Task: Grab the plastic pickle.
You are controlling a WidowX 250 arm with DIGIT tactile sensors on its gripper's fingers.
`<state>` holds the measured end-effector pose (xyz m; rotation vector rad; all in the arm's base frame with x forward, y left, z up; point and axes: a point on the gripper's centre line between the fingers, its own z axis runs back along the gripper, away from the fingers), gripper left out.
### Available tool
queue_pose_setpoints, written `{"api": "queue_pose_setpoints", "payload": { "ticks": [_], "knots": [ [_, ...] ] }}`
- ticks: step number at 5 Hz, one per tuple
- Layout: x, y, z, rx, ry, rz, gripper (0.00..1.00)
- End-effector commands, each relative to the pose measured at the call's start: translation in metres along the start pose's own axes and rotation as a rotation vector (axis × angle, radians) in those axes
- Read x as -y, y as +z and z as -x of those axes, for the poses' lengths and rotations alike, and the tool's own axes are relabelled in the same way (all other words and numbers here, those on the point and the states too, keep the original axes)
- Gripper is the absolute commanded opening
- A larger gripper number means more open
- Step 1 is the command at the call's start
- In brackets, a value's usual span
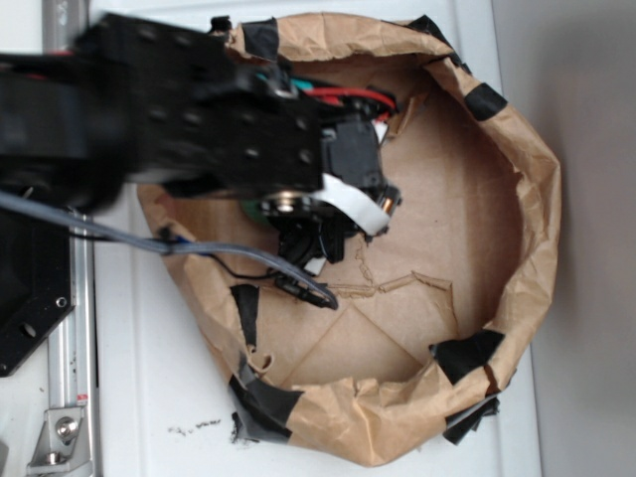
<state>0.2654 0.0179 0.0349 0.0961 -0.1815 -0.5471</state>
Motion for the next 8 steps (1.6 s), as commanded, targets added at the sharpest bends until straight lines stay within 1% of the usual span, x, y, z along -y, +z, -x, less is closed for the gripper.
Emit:
{"api": "queue_pose_setpoints", "payload": {
  "ticks": [1, 2, 3, 4, 5, 6, 7, 8],
  "knots": [
    [-0.014, -0.016, -0.003, -0.039, -0.011, -0.057, 0.00],
    [-0.018, -0.010, -0.006, -0.031, 0.012, -0.054, 0.00],
    [-0.030, 0.012, -0.017, 0.001, 0.063, -0.072, 0.00],
    [-0.038, 0.044, -0.028, 0.049, 0.104, -0.080, 0.00],
    [-0.033, 0.092, -0.040, 0.064, 0.186, 0.007, 0.00],
    [-0.022, 0.107, -0.042, -0.038, 0.268, -0.012, 0.00],
    [-0.015, 0.105, -0.037, -0.097, 0.358, 0.030, 0.00],
    [-0.013, 0.102, -0.035, -0.107, 0.400, 0.060, 0.00]
  ]
}}
